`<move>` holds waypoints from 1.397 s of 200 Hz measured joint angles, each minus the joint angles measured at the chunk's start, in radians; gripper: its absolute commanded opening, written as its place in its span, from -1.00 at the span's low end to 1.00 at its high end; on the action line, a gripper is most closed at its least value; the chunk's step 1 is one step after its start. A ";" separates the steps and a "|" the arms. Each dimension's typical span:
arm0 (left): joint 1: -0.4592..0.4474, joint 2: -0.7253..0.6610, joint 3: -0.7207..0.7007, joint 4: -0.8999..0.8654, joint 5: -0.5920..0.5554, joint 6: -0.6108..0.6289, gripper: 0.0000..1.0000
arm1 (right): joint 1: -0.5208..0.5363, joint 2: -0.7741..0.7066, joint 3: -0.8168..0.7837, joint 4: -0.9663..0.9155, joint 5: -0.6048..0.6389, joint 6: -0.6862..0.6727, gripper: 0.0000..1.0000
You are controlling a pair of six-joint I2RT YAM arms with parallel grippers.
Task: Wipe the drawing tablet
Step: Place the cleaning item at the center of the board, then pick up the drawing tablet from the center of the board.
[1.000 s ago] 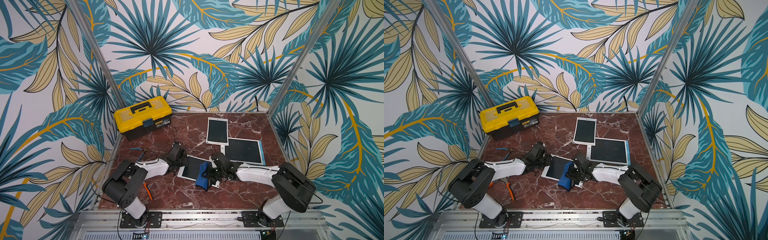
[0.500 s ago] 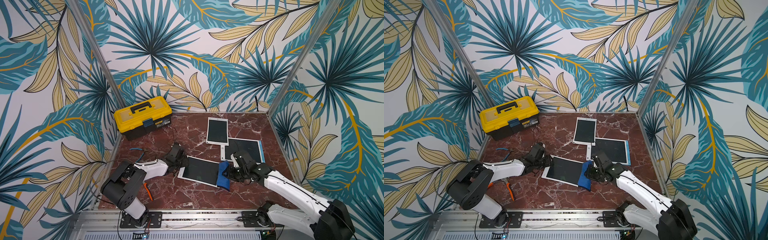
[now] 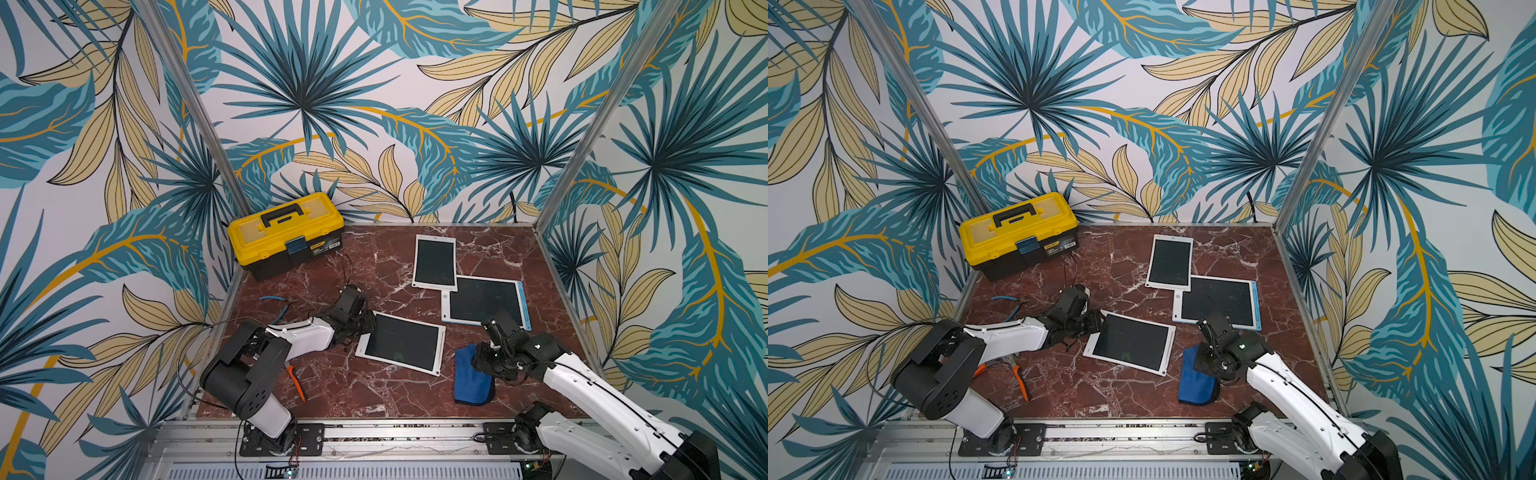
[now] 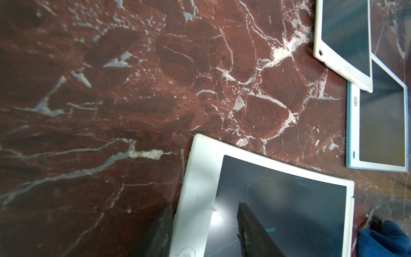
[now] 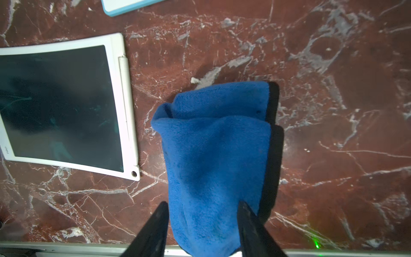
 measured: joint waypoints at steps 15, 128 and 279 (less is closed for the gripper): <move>0.000 0.000 0.000 -0.001 0.001 0.000 0.00 | 0.000 0.002 0.000 0.003 -0.002 -0.001 0.01; 0.001 0.000 0.004 -0.005 0.004 0.000 0.00 | 0.053 0.093 0.141 0.150 -0.055 -0.013 -0.01; 0.002 -0.008 -0.001 -0.017 0.017 0.001 0.00 | 0.082 -0.006 -0.056 0.175 -0.097 -0.010 0.02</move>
